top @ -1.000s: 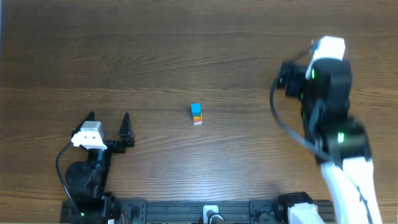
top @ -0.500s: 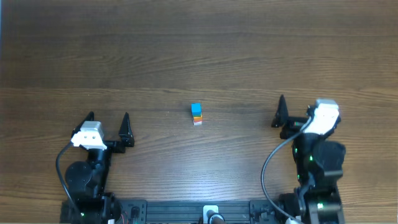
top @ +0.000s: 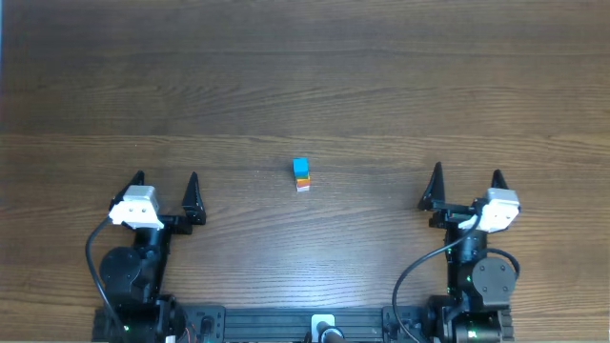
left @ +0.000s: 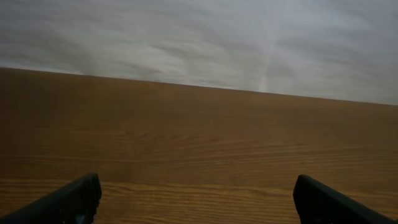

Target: Stack Cubes

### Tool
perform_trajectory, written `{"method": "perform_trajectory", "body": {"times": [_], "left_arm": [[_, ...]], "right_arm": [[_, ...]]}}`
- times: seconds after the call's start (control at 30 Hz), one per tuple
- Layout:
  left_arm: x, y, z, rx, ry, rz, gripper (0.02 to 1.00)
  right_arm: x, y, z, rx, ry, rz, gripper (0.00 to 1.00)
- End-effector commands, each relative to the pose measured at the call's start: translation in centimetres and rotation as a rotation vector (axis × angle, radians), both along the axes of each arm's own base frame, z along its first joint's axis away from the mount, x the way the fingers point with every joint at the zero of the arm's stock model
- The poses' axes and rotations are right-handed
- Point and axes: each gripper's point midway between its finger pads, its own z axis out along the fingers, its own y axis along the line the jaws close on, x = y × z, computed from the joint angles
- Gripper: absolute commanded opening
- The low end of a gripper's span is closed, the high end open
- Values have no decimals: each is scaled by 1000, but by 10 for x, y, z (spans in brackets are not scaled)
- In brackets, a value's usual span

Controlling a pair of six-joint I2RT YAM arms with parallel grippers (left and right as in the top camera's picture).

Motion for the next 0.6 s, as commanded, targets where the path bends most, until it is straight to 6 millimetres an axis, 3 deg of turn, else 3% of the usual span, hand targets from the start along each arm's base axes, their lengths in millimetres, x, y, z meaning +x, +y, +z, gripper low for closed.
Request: {"method": "perform_trajectory", "body": {"times": [0.03,0.23,0.6], "left_arm": [[0,-1,0,14,-6,-9,1000],[0,-1,0,14,-6,-9,1000],[0,-1,0,14,-6,-9,1000]], "right_arm": [[4,6,-22,2,37,40,991],[5,7,-44,4,104,45,991],[5,6,-49,-48,129,46,993]]}}
